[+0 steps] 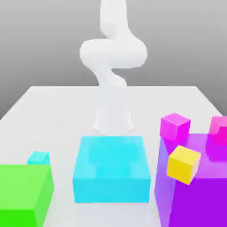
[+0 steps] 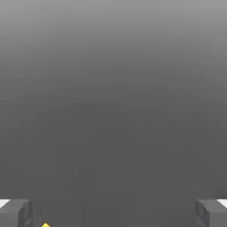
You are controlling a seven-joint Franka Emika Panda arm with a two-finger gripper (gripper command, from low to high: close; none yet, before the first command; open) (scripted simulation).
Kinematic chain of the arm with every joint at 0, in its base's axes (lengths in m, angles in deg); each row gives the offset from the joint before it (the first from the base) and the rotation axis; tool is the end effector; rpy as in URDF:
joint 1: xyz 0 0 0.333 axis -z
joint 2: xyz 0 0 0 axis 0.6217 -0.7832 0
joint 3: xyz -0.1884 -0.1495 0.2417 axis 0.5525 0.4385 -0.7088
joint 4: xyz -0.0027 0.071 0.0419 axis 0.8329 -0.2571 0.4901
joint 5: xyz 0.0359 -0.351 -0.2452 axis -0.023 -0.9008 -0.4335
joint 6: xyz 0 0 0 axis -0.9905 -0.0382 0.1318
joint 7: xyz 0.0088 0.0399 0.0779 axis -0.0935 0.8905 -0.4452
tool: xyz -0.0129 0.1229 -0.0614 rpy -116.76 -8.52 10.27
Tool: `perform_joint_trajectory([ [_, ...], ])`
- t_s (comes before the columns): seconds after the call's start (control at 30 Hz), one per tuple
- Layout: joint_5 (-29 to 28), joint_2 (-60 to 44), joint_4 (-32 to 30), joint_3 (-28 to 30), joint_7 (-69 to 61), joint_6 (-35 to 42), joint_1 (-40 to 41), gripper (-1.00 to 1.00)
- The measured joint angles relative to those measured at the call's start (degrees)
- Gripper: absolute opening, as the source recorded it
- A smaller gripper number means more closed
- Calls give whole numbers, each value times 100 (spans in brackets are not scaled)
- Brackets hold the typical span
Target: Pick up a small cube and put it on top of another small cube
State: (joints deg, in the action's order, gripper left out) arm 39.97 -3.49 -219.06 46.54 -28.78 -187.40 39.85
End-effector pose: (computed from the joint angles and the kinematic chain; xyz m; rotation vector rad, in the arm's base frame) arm 0.4185 -0.0344 0.6545 -2.5078 1.0791 -0.9643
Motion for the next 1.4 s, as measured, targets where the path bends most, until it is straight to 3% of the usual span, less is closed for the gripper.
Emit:
perform_joint_trajectory([
  [0.4, -436, -2523, -1629, 1714, -1690, -1689, 779, 0],
  [0.53, -257, -3381, -2165, 2291, -2473, -2250, 1003, 0],
  [0.63, 179, -4054, -2555, 2536, -3260, -2667, 1264, 0],
  [0.73, 1143, -4734, -2563, 2147, -4085, -3122, 1573, 0],
  [0.87, 2215, -5565, -2388, 938, -4907, -3750, 2539, 0],
  [0.9, 2345, -5709, -2356, 714, -5009, -3867, 2733, -100],
  [1.1, 2406, -5780, -2338, 605, -5053, -3912, 2828, -100],
  [1.17, 2188, -5581, -2389, 840, -4886, -3761, 2644, -100],
  [1.3, 992, -4798, -2572, 1519, -3999, -3191, 2251, -100],
  [1.4, 187, -4391, -2576, 1630, -3719, -2797, 2366, -100],
])
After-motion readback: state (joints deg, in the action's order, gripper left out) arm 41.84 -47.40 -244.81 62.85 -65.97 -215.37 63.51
